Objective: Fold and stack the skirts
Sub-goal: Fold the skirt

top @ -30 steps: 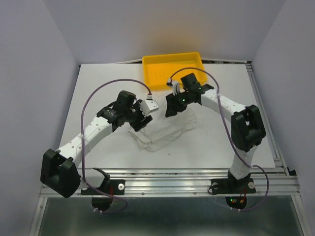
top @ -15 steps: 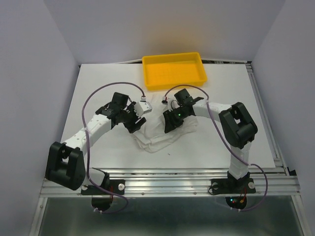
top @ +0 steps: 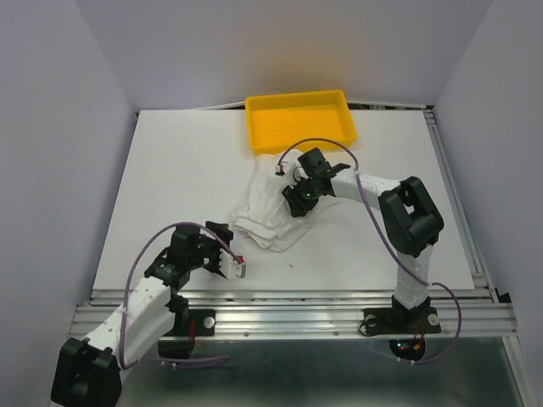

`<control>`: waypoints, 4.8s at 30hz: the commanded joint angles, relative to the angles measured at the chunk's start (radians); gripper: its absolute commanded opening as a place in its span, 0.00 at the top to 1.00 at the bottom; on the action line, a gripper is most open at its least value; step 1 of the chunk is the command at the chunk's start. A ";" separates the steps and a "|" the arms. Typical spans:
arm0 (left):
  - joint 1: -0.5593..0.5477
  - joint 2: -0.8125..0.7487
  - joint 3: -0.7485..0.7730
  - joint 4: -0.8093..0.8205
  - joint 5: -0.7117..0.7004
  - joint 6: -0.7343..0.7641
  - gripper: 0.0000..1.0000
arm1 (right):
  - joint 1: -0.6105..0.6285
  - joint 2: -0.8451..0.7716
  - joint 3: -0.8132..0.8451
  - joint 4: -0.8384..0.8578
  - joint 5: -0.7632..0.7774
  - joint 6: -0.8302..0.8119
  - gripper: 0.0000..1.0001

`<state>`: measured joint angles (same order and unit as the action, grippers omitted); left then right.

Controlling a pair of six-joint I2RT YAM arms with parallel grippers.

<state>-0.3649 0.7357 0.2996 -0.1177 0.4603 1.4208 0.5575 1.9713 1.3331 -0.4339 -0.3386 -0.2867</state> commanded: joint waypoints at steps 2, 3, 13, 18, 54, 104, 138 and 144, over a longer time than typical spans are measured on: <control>-0.043 -0.024 -0.142 0.343 0.037 0.216 0.04 | -0.011 0.069 -0.011 -0.046 0.204 -0.143 0.55; -0.055 -0.004 -0.148 0.367 0.031 0.205 0.04 | -0.011 0.069 -0.014 -0.046 0.202 -0.147 0.55; -0.213 0.230 -0.165 0.651 -0.029 0.122 0.04 | 0.016 0.092 -0.021 -0.068 0.162 -0.192 0.57; -0.229 0.422 -0.139 0.780 -0.058 0.119 0.04 | 0.025 0.089 -0.021 -0.080 0.141 -0.210 0.57; -0.289 0.375 -0.103 0.614 -0.023 0.222 0.21 | 0.055 0.075 -0.012 -0.132 -0.016 -0.206 0.60; -0.384 0.330 0.438 -0.548 -0.008 0.007 1.00 | -0.157 0.207 0.497 -0.154 -0.108 0.119 0.27; -0.339 0.864 1.033 -0.588 -0.031 -0.163 0.92 | 0.056 0.187 0.101 -0.055 -0.468 0.123 0.43; -0.333 0.824 0.932 -0.435 -0.061 -0.180 0.93 | 0.065 0.196 0.123 -0.060 -0.484 0.127 0.46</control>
<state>-0.7048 1.6131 1.2701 -0.6731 0.4240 1.2537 0.6037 2.1494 1.4754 -0.4522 -0.8539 -0.1589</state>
